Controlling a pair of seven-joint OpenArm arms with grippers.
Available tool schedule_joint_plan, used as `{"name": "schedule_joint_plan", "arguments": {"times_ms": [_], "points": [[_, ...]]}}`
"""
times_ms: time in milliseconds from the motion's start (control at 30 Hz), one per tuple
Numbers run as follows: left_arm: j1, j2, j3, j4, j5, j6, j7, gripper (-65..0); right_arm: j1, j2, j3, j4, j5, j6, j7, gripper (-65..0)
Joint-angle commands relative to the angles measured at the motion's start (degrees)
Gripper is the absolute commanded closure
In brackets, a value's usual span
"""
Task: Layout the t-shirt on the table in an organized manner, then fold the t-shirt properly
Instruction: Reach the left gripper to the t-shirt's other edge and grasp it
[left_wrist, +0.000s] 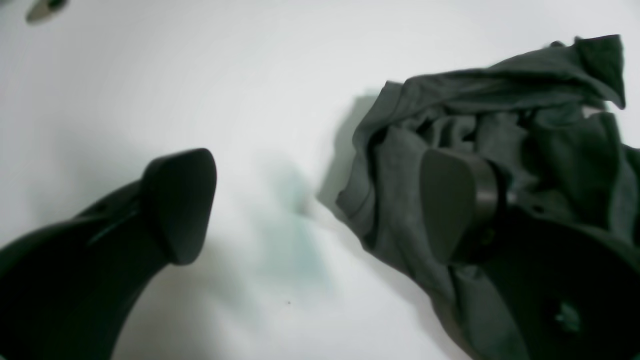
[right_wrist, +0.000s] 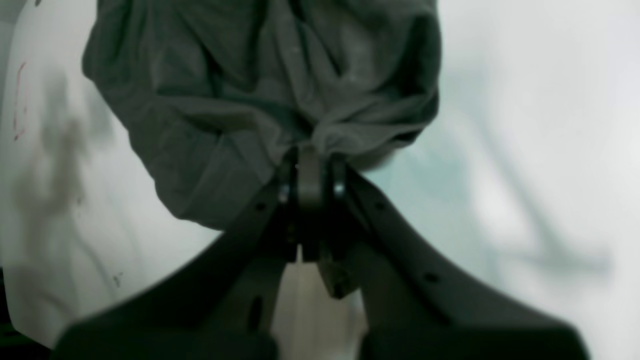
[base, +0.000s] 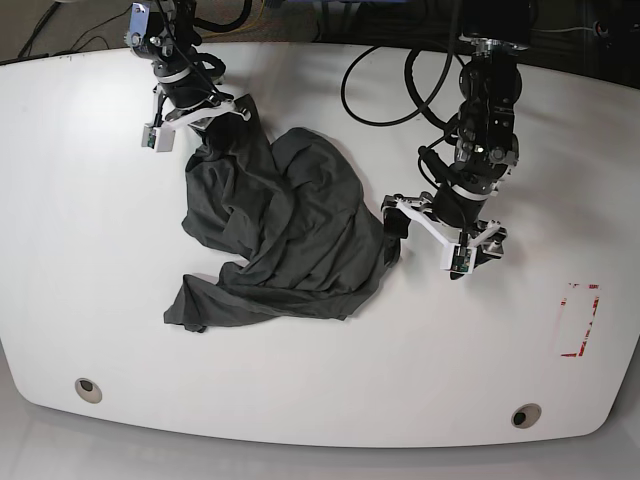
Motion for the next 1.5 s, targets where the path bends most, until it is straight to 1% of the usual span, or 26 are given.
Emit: {"name": "schedule_joint_plan", "arguments": {"times_ms": [0,367,533,700,867,1033,1100,1200,1300,1467], "points": [[-1.95,0.88,0.01,-1.34,-0.32,-0.27,-1.28,-61.1,-0.01,0.96,0.26,1.1,0.62,0.45,1.05,0.0],[-5.38,2.19,0.1,-10.93,-0.4,-0.27,-1.46,-61.0,-0.01,1.4,0.26,0.92,0.36,0.45,1.05,0.0],[-6.26,3.69,0.1,-14.44,-0.4,-0.27,-1.54,-61.0,0.17,2.19,0.26,0.92,0.45,0.45,1.05,0.0],[-7.31,3.78,0.36,-17.26,-0.4,-0.27,-1.54,-61.0,0.26,2.19,0.26,0.92,0.45,0.45,1.05,0.0],[-8.1,3.78,2.3,-18.93,-0.4,-0.27,-1.63,-61.0,0.26,2.19,0.26,0.92,0.45,0.45,1.05,0.0],[-8.45,3.78,3.79,-20.51,-0.4,-0.27,-2.07,-60.7,0.26,3.07,0.26,0.92,0.45,0.45,1.05,0.0],[-9.07,3.78,4.41,-21.21,-0.4,-0.18,-3.21,-59.2,0.26,3.07,0.26,0.92,0.53,0.45,1.05,0.0],[-9.51,3.78,5.55,-22.88,-0.32,-0.18,-4.89,-53.7,0.26,3.16,0.26,0.92,0.53,0.45,1.05,0.0],[-9.77,3.78,6.25,-24.64,-0.32,-0.18,-5.94,-50.3,0.26,3.33,0.26,0.92,0.45,0.45,1.05,0.0],[-9.86,3.78,6.61,-25.7,-0.32,-0.18,-7.35,-48.5,0.26,3.42,0.26,0.83,0.45,0.45,1.05,0.0]]}}
